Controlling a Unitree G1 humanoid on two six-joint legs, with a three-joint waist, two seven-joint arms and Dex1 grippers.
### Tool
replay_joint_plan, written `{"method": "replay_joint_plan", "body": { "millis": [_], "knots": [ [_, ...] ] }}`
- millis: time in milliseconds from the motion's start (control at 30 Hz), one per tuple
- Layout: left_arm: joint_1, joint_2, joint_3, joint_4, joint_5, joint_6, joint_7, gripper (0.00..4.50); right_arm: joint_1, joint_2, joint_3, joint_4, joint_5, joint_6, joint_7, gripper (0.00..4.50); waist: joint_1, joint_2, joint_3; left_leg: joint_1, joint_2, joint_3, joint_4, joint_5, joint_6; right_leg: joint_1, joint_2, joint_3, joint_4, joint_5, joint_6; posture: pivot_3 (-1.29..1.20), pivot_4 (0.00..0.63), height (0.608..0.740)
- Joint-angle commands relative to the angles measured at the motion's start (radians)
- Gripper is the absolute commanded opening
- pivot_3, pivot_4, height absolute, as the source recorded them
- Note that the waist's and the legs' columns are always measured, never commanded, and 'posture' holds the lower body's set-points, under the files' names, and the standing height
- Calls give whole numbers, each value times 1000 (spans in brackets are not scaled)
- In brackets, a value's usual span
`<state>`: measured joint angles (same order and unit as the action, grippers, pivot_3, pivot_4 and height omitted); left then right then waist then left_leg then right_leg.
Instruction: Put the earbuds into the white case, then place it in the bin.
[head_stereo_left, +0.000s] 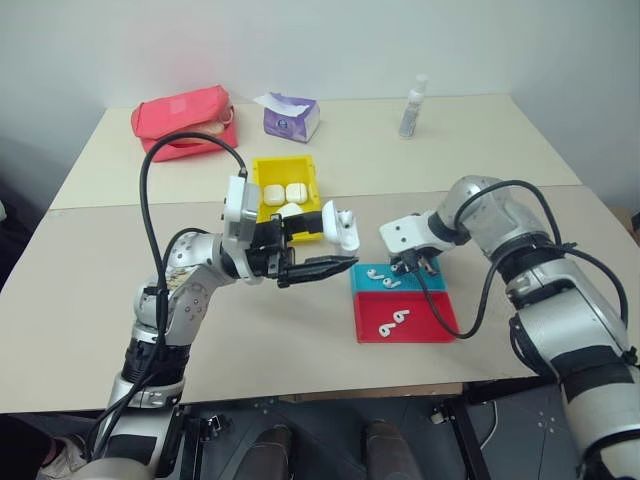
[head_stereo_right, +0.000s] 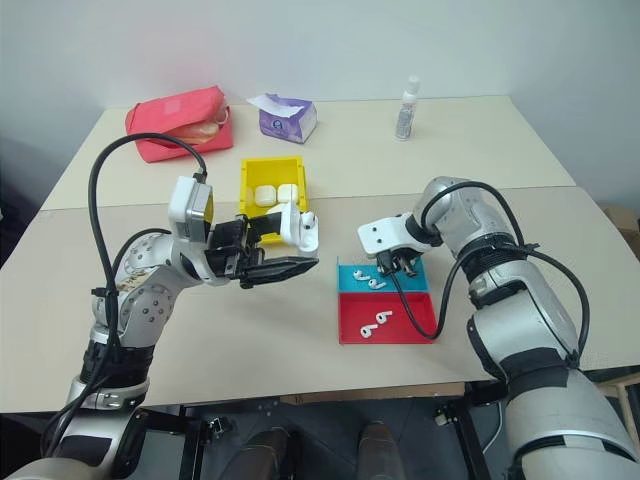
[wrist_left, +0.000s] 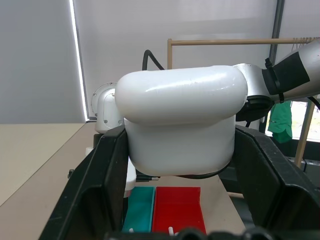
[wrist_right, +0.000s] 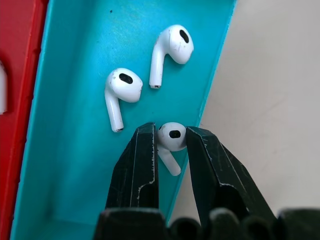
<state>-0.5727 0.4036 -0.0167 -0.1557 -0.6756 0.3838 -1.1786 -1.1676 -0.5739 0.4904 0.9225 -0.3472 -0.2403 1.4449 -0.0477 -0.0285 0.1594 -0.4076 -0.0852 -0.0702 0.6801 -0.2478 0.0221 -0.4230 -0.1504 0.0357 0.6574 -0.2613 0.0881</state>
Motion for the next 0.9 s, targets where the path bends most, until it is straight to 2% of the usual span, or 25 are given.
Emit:
{"method": "replay_joint_plan", "body": {
  "millis": [33,267,533,700,800,900],
  "knots": [
    [-33,2,11,4,-18,-12,-19,2809,4,-36,-72,-89,61,81,33,827,0,0,0,0,0,0,0,0,0,0,0,0,0,0,0,0,150,740],
    [-84,9,9,57,-16,-8,-66,2809,112,-89,-230,-358,208,321,16,827,3,0,0,-1,0,0,0,0,0,0,0,-1,0,0,0,0,150,740],
    [-102,-7,3,74,-21,6,-74,2809,395,-72,-606,-927,608,734,-178,827,9,0,0,-3,-1,-2,0,0,0,-1,-1,-2,0,0,0,0,150,740],
    [-108,-21,-1,83,-18,8,-71,2809,537,15,-839,-1257,980,1079,-398,827,11,0,0,-3,-1,-3,1,0,1,0,-1,-2,0,0,0,0,150,740],
    [-110,-36,-9,82,-15,8,-66,2809,567,101,-937,-1387,1217,1205,-590,827,11,0,0,-1,-1,-2,1,0,1,0,-1,-1,1,0,0,0,150,740],
    [-115,-51,-15,81,-13,11,-60,2809,602,164,-971,-1483,1436,1254,-768,827,12,0,0,-1,-1,-3,0,0,1,0,-1,-1,1,0,0,0,150,740]
  ]
}}
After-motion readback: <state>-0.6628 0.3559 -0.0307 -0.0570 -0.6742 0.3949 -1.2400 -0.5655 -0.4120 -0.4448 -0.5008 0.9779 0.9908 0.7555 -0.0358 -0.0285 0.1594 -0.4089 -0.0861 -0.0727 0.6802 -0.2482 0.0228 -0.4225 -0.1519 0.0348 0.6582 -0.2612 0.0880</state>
